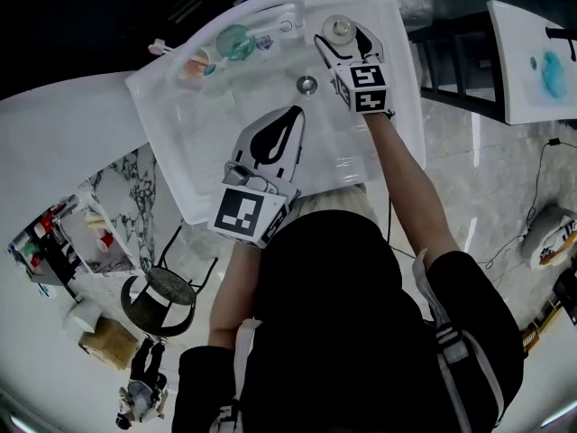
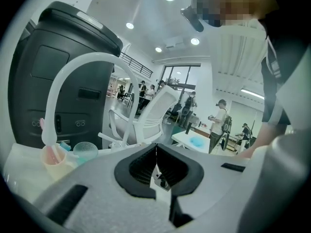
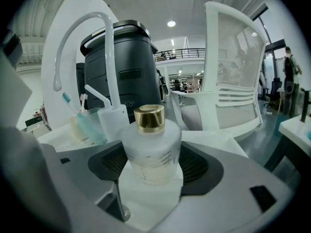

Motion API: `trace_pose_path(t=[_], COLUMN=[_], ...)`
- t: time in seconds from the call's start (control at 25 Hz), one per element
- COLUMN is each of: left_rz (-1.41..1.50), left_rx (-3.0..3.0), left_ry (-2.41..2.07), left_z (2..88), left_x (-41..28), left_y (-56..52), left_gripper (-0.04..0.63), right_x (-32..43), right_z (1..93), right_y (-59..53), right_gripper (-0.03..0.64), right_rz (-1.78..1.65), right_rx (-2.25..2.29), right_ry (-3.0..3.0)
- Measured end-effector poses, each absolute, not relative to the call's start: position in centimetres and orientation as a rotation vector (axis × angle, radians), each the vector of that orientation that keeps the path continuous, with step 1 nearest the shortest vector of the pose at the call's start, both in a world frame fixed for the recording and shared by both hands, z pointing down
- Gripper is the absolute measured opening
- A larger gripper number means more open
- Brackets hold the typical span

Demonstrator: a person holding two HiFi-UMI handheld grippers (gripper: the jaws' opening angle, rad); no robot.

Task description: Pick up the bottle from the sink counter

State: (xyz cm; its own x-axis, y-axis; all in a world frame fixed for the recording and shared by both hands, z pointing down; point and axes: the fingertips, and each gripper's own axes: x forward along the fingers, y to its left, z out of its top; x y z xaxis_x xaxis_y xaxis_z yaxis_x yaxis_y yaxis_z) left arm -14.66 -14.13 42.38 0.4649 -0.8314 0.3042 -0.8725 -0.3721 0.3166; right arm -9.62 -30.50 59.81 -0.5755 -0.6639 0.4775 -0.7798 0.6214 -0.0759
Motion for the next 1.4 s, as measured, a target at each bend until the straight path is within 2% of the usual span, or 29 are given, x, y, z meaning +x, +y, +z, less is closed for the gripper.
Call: trace_pose_path(t=[1.4], left_rz=[-0.040], left_rx=[2.149], left_ry=[-1.764], left_z=[37.5], left_x=[-6.0], left_y=[-5.3], left_gripper=[0.018], right_x=[-2.3], right_z=[45.3], right_y=[-15.1], right_gripper=[0.325], right_rz=[0.294], right_rx=[0.627], right_ry=[-2.692])
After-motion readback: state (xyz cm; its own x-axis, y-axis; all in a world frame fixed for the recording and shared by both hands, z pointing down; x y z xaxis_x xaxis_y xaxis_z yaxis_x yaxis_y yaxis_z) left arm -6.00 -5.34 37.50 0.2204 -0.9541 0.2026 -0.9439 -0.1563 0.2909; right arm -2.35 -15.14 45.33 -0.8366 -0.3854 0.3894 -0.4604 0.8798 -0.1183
